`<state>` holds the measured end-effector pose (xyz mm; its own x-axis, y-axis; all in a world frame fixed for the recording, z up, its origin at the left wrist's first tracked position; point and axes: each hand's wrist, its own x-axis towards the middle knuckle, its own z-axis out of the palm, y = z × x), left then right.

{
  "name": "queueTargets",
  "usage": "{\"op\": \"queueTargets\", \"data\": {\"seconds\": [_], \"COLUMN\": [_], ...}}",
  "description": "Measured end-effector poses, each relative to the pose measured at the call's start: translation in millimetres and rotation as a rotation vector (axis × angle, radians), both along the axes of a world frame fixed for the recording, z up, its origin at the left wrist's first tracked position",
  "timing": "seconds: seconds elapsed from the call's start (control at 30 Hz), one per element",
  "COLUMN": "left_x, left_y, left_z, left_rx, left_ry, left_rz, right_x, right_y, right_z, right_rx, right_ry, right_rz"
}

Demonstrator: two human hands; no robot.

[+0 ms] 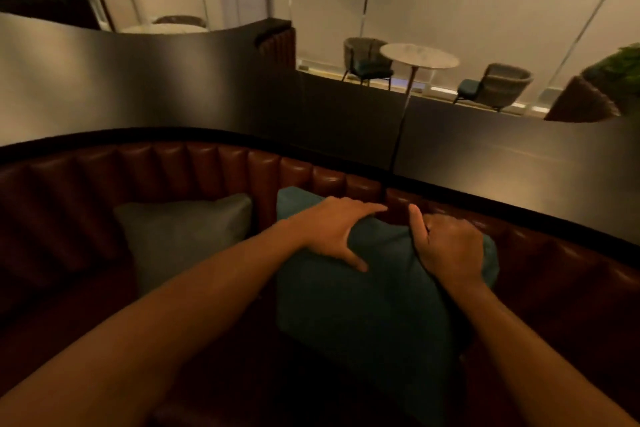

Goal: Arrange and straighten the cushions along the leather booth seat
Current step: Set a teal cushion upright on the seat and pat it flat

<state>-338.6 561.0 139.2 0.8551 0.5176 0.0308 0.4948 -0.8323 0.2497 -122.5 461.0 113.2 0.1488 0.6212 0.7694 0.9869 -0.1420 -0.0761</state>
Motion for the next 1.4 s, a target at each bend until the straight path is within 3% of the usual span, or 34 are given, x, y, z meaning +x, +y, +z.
{"op": "queueTargets", "data": {"seconds": [0.1,0.23,0.57,0.77,0.97,1.23,1.4], "left_x": [-35.7,-60.9,-92.1,-95.2,-107.0,-111.6,-107.1], "left_y": [41.3,72.0,126.3,160.8,165.0,173.6,182.2], "left_z": [-27.4,-61.1,-131.4,-190.8,-234.6,-280.5,-301.6], "left_rx": [-0.044,-0.035,0.181,0.042,0.055,0.000,0.061], "left_ry": [0.203,0.263,0.177,0.118,0.179,0.347,0.341], "left_rz": [0.124,0.199,0.237,0.332,0.263,0.222,0.259], "right_x": [-8.4,-20.0,-37.7,-35.0,-68.8,-99.8,-106.6], "right_y": [19.0,52.1,125.3,162.7,145.5,134.4,147.6], "right_z": [-29.1,-62.4,-116.7,-161.1,-200.7,-259.4,-277.0], "right_rx": [-0.009,-0.061,-0.081,-0.202,-0.424,-1.074,-1.148], "right_ry": [0.139,0.252,0.054,-0.025,0.119,0.162,0.168], "right_rz": [0.120,0.251,0.251,0.091,0.148,0.014,-0.104]}}
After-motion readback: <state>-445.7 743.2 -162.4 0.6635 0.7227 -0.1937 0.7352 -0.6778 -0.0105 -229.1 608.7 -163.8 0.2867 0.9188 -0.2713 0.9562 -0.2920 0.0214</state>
